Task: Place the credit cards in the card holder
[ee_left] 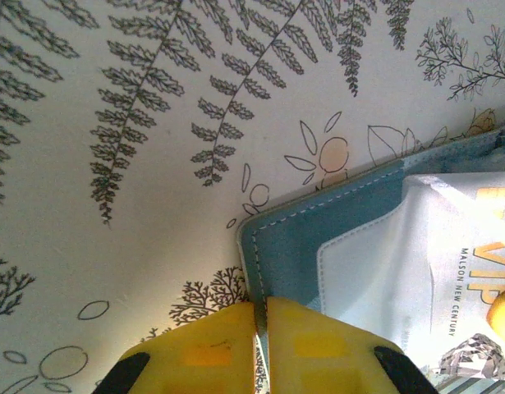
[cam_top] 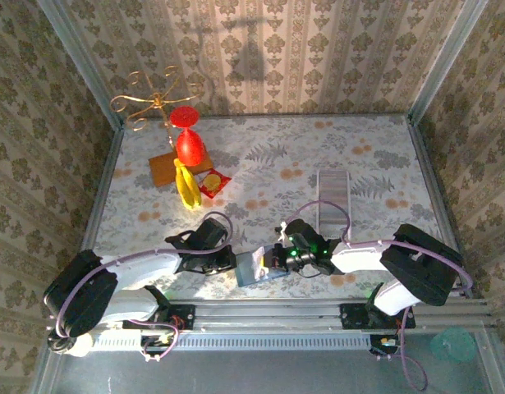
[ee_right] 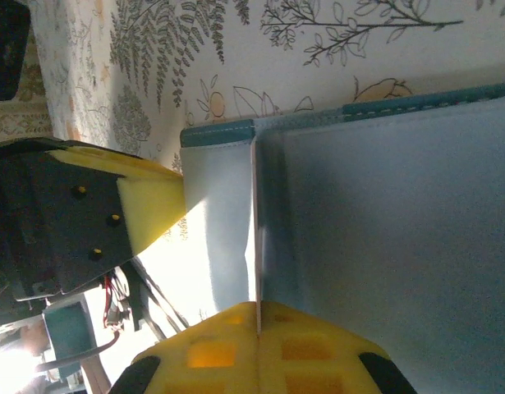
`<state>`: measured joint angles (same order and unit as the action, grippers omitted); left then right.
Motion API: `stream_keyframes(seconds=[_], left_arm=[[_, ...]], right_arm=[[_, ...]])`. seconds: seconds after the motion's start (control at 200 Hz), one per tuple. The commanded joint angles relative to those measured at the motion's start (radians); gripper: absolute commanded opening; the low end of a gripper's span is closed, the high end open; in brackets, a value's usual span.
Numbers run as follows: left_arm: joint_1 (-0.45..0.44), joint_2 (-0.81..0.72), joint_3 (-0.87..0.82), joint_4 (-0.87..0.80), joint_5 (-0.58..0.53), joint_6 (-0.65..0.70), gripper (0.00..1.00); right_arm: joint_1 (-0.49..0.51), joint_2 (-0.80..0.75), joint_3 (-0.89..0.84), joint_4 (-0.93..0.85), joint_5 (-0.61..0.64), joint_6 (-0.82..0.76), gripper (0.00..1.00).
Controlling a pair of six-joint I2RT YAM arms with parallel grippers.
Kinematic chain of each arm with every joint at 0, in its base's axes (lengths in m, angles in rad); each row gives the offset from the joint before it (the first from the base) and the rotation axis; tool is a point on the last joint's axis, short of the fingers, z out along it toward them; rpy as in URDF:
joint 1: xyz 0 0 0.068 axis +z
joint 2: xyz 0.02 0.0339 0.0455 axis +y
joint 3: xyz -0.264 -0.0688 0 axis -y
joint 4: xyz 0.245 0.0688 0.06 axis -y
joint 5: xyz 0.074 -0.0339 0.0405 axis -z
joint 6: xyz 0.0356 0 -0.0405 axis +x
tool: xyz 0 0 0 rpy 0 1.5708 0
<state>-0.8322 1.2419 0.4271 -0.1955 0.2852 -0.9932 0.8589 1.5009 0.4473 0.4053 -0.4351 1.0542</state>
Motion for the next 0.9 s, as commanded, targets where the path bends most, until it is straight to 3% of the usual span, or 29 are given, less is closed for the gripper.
stream_keyframes(seconds=[0.0,0.305,0.53,0.585,0.655,0.895], left_arm=[[-0.030,0.048,-0.022,0.005,-0.004,0.018,0.10],[-0.036,0.062,-0.010,-0.003,-0.012,0.020,0.09],[-0.043,0.073,-0.002,-0.004,-0.014,0.022,0.08],[-0.043,0.076,-0.002,-0.004,-0.014,0.021,0.08],[-0.043,0.077,-0.001,-0.004,-0.014,0.023,0.07],[-0.044,0.081,0.004,-0.010,-0.011,0.033,0.05]], right_arm=[[0.025,0.007,-0.015,0.054,-0.069,0.013,0.00],[0.031,-0.037,-0.050,0.092,-0.075,0.022,0.00],[0.035,0.019,-0.027,0.101,-0.059,0.034,0.00],[0.040,0.022,-0.017,0.092,-0.046,0.034,0.09],[0.047,0.010,0.003,0.026,-0.024,0.012,0.30],[0.058,-0.102,0.058,-0.306,0.119,-0.082,0.60]])
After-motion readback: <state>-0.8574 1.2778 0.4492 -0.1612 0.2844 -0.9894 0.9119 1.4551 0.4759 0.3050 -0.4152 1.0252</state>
